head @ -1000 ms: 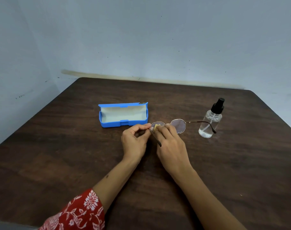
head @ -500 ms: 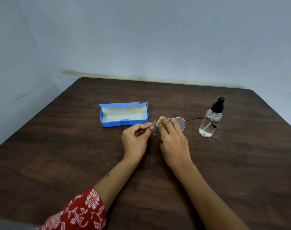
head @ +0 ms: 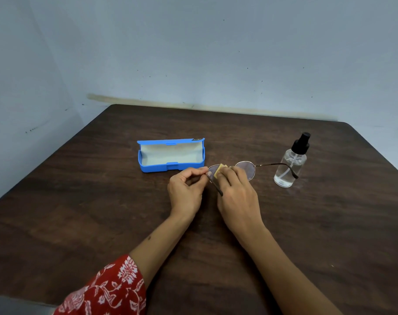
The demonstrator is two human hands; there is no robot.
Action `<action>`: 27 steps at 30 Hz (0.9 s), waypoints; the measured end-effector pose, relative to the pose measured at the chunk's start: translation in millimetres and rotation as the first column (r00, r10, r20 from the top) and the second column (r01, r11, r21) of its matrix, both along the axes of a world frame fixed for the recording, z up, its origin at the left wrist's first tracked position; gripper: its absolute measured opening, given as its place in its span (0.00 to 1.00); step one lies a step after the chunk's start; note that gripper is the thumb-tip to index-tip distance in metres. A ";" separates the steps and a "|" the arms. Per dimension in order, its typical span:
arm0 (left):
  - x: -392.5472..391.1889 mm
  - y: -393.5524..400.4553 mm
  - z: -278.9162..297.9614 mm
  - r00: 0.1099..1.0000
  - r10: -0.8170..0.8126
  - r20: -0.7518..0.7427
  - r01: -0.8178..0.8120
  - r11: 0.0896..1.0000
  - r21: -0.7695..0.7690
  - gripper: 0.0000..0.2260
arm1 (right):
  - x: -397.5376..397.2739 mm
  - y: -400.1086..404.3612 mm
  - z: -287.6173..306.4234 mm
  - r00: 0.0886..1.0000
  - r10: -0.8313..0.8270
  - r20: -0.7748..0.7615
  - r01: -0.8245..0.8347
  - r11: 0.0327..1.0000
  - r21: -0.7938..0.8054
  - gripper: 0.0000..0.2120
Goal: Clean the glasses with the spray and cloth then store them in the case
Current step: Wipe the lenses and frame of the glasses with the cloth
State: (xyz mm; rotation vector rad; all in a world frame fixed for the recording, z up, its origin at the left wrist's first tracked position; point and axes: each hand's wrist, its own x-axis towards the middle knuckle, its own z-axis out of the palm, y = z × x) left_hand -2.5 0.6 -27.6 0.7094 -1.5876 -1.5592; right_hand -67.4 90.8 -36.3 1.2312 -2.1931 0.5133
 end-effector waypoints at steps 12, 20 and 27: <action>0.2 0.0 0.4 1.000 0.013 0.008 -0.013 1.000 -0.015 0.06 | 1.5 -1.1 -0.6 1.000 0.012 0.003 -0.012 0.996 -0.086 0.14; -0.6 -0.2 0.1 1.000 0.015 0.011 -0.015 1.000 -0.020 0.07 | 4.9 -0.2 -4.3 1.000 0.009 0.023 -0.007 0.996 -0.085 0.15; -0.5 -1.3 -1.8 1.000 0.002 0.018 -0.003 1.000 0.015 0.07 | 11.6 2.1 -7.8 0.995 0.098 0.023 -0.096 0.993 -0.068 0.15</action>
